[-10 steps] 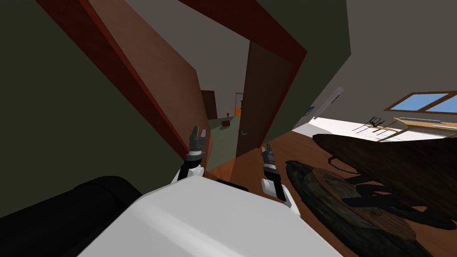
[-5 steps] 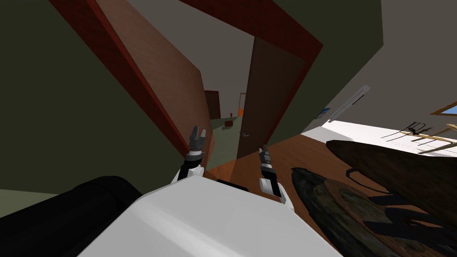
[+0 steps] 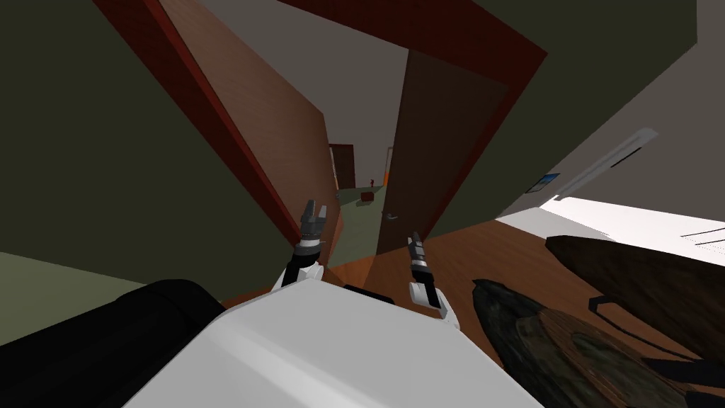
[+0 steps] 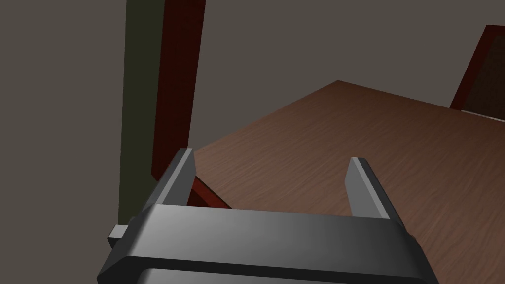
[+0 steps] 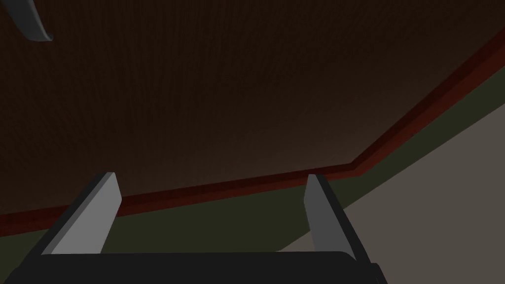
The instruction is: Push the door open
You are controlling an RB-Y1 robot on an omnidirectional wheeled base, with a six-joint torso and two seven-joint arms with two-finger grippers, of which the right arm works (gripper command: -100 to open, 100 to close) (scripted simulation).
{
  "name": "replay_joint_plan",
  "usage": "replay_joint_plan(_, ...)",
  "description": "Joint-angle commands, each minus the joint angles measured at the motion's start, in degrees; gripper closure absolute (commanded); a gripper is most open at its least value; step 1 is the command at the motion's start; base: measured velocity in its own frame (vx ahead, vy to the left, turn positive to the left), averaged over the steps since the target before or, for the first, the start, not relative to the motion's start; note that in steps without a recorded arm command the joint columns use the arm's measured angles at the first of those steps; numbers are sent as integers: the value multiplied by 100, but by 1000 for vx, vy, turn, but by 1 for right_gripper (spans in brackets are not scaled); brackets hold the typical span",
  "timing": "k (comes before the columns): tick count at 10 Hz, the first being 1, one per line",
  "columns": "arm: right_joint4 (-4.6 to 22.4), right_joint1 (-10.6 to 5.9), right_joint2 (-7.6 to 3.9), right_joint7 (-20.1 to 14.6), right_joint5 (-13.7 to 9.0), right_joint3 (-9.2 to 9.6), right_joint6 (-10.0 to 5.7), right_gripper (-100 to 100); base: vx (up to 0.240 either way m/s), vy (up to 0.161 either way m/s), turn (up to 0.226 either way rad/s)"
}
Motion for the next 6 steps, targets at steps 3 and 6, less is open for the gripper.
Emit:
replay_joint_plan(3, 528, -211, -16, -18, -38, 45, -85, -100, 51, -87, 142)
replay_joint_plan(6, 905, -364, -27, -32, -68, 77, -173, -100, 27, -52, 78)
